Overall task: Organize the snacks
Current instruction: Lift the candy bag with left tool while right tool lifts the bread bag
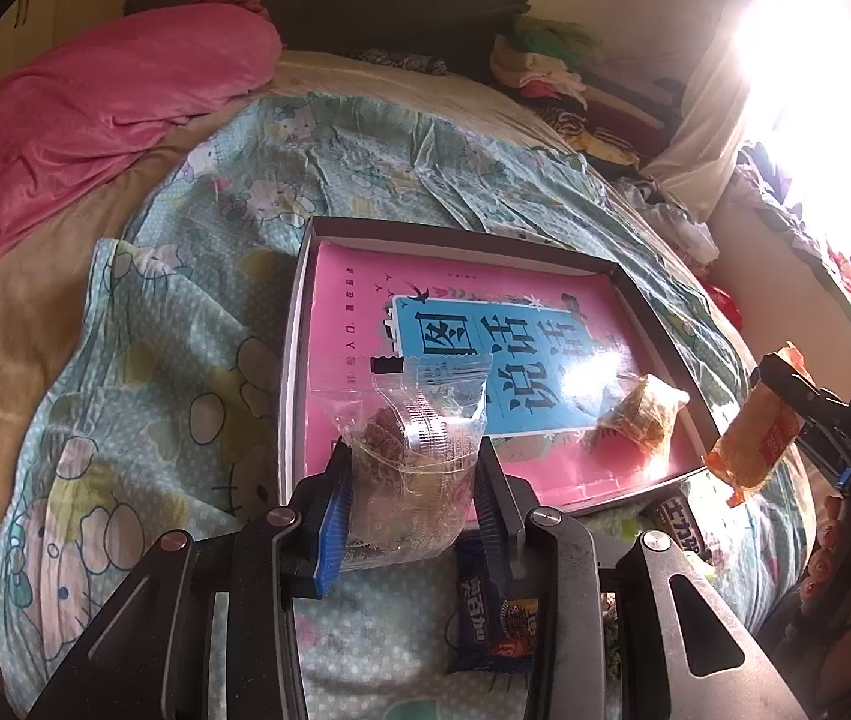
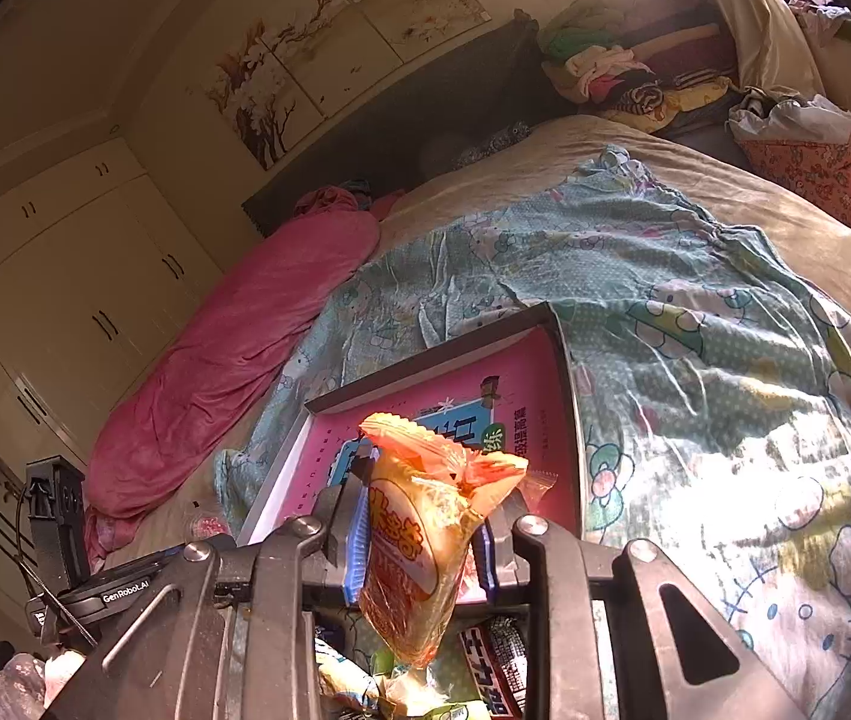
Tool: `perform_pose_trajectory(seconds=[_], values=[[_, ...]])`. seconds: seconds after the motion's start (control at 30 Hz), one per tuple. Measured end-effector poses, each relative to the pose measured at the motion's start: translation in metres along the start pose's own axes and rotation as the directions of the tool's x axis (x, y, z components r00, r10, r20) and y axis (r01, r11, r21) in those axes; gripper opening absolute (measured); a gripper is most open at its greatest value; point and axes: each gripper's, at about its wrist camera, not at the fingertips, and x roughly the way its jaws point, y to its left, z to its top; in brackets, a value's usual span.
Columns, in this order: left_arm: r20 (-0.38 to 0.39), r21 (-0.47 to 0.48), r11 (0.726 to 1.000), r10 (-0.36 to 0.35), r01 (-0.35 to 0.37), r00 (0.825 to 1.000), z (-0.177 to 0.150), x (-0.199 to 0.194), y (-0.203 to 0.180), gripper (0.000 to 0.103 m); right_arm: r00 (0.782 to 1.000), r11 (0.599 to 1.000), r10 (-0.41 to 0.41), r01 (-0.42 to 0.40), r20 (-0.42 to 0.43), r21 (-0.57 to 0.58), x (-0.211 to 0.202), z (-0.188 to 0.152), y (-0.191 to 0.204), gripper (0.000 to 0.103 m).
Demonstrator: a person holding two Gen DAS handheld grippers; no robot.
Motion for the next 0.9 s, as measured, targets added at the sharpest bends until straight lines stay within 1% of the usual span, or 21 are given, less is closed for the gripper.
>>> perform_pose_trajectory(seconds=[0.17,0.33,0.6,0.9], values=[[-0.005,0.01,1.0,0.015,-0.015,1.0,0.001,0.006,-0.004,0.038,0.999,1.0,-0.028,0.029,0.02,-0.01,0.0,0.006,-0.004,0.028],[-0.011,0.018,1.0,0.024,-0.024,1.0,0.001,0.011,-0.006,0.038,0.996,0.996,-0.077,0.078,0.038,-0.037,0.001,0.011,-0.007,0.028],[-0.012,0.021,0.999,0.03,-0.03,0.999,0.002,0.015,-0.006,0.038,0.989,0.987,-0.14,0.143,0.043,-0.077,0.011,0.015,-0.011,0.028],[-0.008,0.004,0.999,0.041,-0.041,0.999,0.006,0.024,-0.001,0.038,0.985,0.981,-0.168,0.171,0.043,-0.091,0.016,0.016,-0.013,0.028]])
